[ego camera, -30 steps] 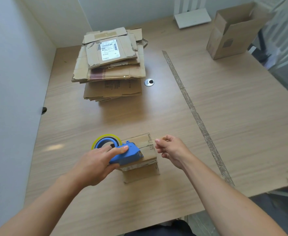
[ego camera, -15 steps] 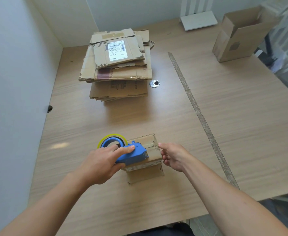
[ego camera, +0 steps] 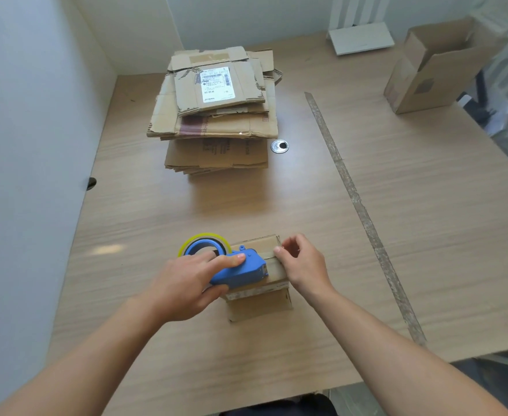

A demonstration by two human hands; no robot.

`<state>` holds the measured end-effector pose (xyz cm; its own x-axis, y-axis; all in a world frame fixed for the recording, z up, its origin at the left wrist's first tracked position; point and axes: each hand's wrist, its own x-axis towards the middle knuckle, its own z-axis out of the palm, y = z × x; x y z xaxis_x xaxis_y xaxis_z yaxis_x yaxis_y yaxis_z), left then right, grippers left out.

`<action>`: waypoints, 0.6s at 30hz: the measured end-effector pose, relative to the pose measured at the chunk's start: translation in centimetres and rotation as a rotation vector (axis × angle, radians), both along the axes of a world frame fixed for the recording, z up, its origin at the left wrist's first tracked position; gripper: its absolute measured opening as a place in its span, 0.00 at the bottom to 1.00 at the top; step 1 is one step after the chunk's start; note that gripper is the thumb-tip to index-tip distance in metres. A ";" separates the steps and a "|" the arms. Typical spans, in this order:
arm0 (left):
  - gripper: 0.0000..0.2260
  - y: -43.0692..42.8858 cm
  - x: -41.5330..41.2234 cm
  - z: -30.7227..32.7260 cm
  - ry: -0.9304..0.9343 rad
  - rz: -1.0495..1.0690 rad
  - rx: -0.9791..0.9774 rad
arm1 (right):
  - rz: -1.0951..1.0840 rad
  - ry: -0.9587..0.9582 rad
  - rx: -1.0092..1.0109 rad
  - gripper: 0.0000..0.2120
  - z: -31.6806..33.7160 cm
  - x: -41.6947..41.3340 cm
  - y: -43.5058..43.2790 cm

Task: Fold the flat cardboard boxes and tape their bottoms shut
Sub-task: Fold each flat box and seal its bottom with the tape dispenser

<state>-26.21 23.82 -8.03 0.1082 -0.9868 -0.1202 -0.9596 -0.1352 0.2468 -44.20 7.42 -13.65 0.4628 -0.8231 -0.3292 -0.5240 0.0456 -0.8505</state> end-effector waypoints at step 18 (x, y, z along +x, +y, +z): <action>0.25 -0.5 0.5 0.6 0.057 -0.047 0.047 | -0.014 0.028 -0.005 0.18 -0.9 0.3 0.9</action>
